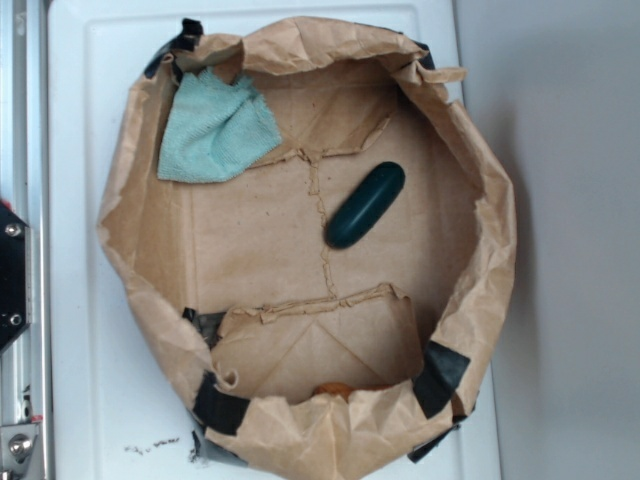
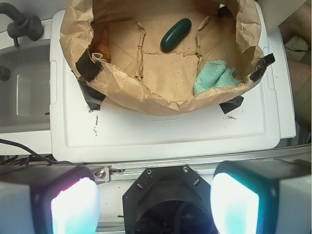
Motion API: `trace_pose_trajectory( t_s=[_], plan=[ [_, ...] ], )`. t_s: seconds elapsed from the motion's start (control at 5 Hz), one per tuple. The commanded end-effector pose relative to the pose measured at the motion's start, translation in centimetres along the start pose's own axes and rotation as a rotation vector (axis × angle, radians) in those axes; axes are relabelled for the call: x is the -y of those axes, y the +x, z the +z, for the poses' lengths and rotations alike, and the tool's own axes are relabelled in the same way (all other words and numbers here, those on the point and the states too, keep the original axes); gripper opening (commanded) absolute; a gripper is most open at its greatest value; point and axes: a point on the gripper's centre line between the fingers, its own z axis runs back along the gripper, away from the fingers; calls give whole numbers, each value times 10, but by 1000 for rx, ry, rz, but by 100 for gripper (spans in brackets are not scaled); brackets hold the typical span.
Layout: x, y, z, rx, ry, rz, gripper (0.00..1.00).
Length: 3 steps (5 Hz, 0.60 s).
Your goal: Grab the plastic pickle.
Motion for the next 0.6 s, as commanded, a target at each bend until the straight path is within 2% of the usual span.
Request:
trace_pose_trajectory(
  t_s=[0.0, 0.2, 0.4],
  plan=[
    [0, 0, 0, 0, 0, 0, 100],
    [18, 47, -23, 87, 68, 163, 100],
    [14, 98, -34, 82, 44, 283, 100]
  ],
)
